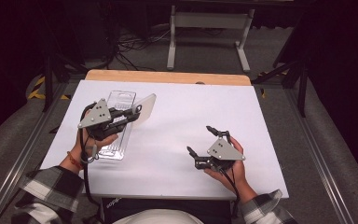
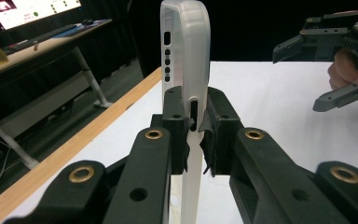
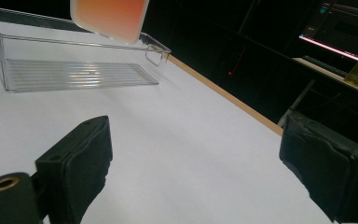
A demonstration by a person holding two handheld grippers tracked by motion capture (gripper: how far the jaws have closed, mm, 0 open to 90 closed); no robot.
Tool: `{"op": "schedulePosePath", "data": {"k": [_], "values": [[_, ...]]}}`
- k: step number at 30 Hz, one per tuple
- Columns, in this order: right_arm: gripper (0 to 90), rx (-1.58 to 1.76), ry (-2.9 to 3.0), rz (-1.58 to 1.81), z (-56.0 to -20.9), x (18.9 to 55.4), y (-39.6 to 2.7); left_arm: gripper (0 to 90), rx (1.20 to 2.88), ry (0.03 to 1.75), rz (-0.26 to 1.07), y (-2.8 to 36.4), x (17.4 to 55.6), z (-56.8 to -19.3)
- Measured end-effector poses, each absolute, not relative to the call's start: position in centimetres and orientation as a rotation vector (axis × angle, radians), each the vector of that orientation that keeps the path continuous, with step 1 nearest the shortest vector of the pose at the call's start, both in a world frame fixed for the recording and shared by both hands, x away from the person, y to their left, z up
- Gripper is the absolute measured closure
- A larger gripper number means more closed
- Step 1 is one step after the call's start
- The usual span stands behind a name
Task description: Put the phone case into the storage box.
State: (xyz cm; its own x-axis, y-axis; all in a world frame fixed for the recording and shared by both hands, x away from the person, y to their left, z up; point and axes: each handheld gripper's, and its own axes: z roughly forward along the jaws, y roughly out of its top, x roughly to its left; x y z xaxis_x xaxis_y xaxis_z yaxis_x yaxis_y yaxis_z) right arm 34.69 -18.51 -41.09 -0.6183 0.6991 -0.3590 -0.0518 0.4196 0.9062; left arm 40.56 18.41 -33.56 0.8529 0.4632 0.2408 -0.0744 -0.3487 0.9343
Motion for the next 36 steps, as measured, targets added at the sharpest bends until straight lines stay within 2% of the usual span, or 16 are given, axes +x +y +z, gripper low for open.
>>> {"op": "schedulePosePath", "data": {"k": [22,36], "values": [[10.1,0.536,1.945,1.244,-41.4,34.9,-18.4,80.8,1.844,0.304,0.56,20.1,42.2,-32.9],[10.2,0.531,1.95,1.238,-41.5,34.9,-18.3,80.8,1.833,0.373,0.551,22.0,43.9,-33.2]]}}
